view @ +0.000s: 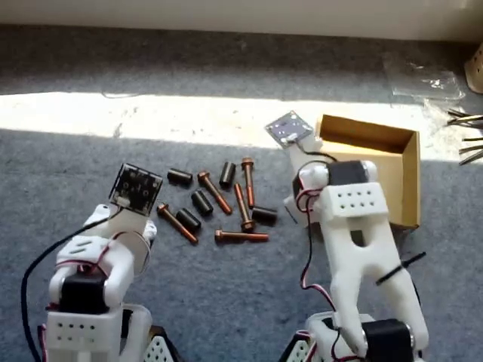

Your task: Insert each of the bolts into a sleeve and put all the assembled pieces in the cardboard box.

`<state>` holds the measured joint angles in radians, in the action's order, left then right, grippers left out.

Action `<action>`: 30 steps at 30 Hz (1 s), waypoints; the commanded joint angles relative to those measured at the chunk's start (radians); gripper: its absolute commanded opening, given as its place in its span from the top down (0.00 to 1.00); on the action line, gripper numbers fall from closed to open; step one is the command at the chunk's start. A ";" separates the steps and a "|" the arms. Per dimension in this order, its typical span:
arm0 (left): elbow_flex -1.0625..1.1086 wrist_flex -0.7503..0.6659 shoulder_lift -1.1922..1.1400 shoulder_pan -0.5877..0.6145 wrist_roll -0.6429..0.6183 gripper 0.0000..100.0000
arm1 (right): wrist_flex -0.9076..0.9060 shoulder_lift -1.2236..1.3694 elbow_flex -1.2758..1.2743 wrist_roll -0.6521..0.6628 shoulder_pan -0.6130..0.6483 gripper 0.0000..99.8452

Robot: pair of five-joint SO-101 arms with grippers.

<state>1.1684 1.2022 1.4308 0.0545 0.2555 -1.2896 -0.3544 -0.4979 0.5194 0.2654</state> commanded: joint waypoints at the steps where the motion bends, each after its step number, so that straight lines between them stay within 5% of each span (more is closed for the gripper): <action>1: -0.188 -0.020 -0.361 -0.027 0.000 0.99 | -0.076 0.096 0.166 0.009 0.088 0.87; 11: -0.278 -0.100 -0.809 -0.027 -0.167 0.99 | -0.337 0.398 0.619 0.192 0.203 0.87; 17: -0.278 -0.120 -0.837 -0.012 -0.170 0.99 | -0.344 0.513 0.664 0.342 0.199 0.87; 21: -0.278 -0.166 -0.843 0.104 -0.170 0.99 | -0.343 0.579 0.664 0.414 0.202 0.86; 30: -0.208 -0.296 -0.837 0.217 -0.170 0.99 | -0.206 0.636 0.664 0.428 0.202 0.81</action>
<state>0.9674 0.9536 0.5854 0.2248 0.0898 -1.5443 0.2885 0.1174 0.9306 0.4572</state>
